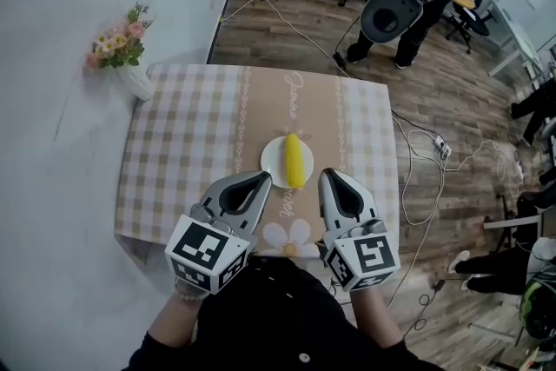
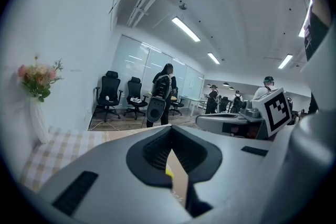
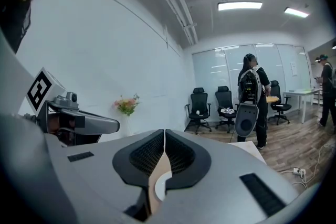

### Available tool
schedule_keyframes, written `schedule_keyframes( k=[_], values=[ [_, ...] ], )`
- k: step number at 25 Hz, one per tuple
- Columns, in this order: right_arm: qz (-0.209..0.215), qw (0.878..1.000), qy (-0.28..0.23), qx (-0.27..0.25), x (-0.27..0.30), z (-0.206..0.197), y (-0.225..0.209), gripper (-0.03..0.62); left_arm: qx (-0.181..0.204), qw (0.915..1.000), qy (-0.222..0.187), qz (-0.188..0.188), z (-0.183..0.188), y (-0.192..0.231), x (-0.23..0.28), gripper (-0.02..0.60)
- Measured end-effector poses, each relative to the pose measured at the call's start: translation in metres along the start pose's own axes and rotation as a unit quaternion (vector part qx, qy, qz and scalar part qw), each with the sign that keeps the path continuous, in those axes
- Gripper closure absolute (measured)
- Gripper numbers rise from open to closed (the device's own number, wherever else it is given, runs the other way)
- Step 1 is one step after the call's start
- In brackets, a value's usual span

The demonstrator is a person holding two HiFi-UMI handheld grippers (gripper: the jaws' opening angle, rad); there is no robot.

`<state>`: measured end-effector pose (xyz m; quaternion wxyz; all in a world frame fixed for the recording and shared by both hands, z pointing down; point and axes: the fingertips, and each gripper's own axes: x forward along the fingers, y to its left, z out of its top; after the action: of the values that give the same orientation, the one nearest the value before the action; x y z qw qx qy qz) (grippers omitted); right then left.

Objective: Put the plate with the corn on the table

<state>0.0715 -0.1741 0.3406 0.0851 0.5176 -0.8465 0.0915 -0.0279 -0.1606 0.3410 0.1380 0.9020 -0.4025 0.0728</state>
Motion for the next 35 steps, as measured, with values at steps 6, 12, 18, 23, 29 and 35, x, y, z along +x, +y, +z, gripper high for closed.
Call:
schedule_keyframes(
  k=[6, 12, 18, 23, 29, 35],
  values=[
    [-0.003, 1.0, -0.001, -0.026, -0.002, 0.006, 0.004, 0.549, -0.013, 0.9999, 0.001, -0.006, 0.0, -0.001, 0.001, 0.568],
    [-0.005, 1.0, 0.001, -0.022, -0.003, 0.006, 0.003, 0.549, -0.008, 0.9999, -0.001, -0.005, 0.004, -0.003, -0.001, 0.568],
    [-0.009, 1.0, 0.009, -0.024, -0.004, 0.001, -0.001, 0.549, -0.007, 0.9999, -0.003, -0.007, 0.004, -0.004, 0.0, 0.568],
    [-0.012, 0.999, 0.014, -0.033, -0.004, -0.001, -0.001, 0.549, -0.006, 0.9999, -0.003, -0.007, 0.004, -0.005, 0.0, 0.568],
    [-0.012, 0.999, 0.018, -0.031, -0.003, -0.003, 0.0, 0.549, -0.008, 1.0, -0.003, -0.004, 0.003, -0.001, -0.002, 0.568],
    [-0.01, 0.999, 0.02, -0.031, -0.004, -0.004, 0.003, 0.549, -0.008, 0.9999, -0.006, 0.001, 0.004, 0.003, -0.004, 0.568]
  ],
)
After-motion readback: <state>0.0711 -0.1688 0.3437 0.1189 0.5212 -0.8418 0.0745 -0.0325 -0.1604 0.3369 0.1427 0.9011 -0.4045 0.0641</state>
